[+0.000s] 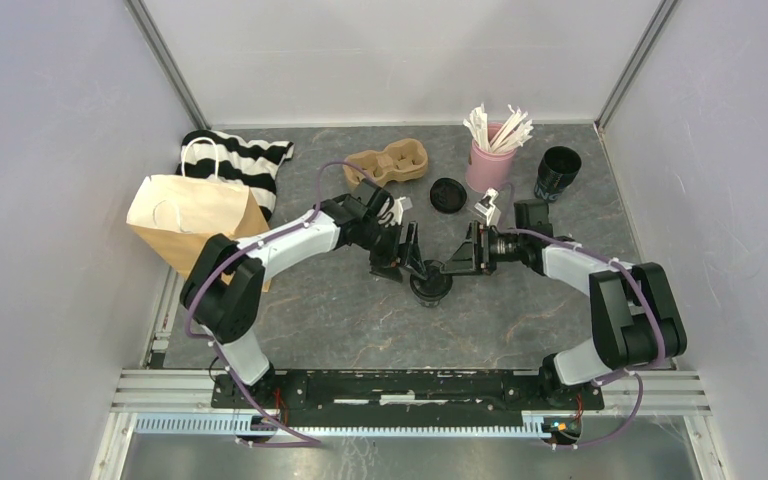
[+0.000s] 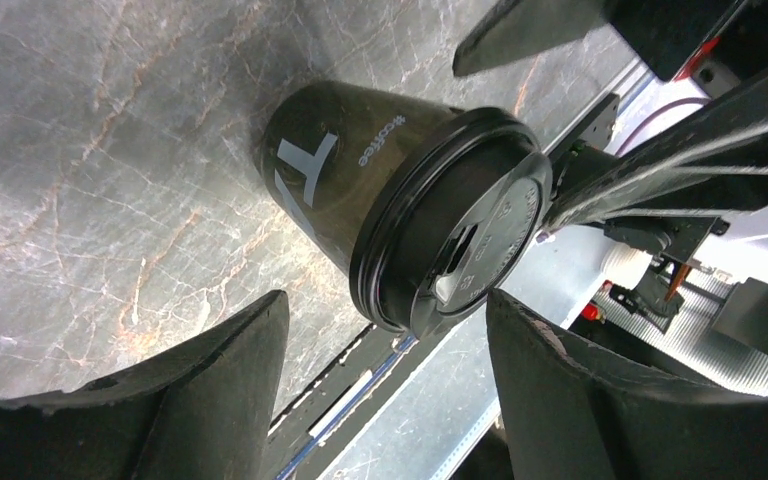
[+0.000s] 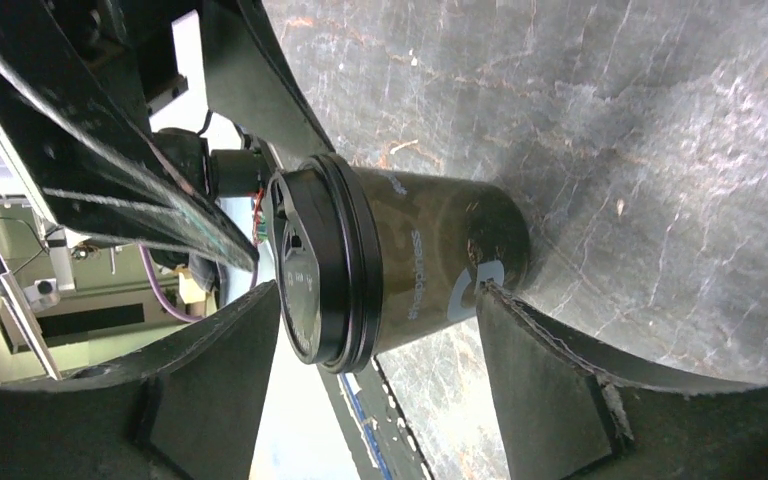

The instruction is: Pack the takeout coffee

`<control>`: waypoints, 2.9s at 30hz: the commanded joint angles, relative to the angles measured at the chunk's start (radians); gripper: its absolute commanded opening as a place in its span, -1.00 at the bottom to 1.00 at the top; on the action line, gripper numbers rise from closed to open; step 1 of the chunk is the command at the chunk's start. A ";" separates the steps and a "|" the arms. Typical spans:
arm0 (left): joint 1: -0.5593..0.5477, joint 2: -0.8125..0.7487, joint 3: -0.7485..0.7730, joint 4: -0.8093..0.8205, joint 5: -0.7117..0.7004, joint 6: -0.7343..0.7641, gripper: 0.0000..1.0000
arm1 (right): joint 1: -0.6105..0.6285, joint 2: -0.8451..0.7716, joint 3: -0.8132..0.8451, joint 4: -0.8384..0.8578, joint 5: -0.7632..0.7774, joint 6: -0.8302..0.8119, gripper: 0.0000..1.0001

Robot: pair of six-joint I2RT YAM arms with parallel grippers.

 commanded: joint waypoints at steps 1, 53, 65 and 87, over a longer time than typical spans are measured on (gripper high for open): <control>-0.021 -0.048 -0.031 -0.009 0.027 0.043 0.57 | 0.000 0.033 0.061 0.069 -0.004 0.031 0.58; -0.047 -0.093 -0.043 -0.027 -0.107 0.023 0.43 | 0.021 -0.133 0.053 -0.241 0.181 -0.161 0.66; -0.047 -0.466 0.020 -0.102 -0.534 0.016 0.83 | 0.302 -0.138 0.408 -0.663 0.749 -0.384 0.96; -0.047 -0.679 -0.033 -0.008 -0.544 0.121 0.86 | 0.676 0.064 0.630 -0.805 1.087 -0.349 0.96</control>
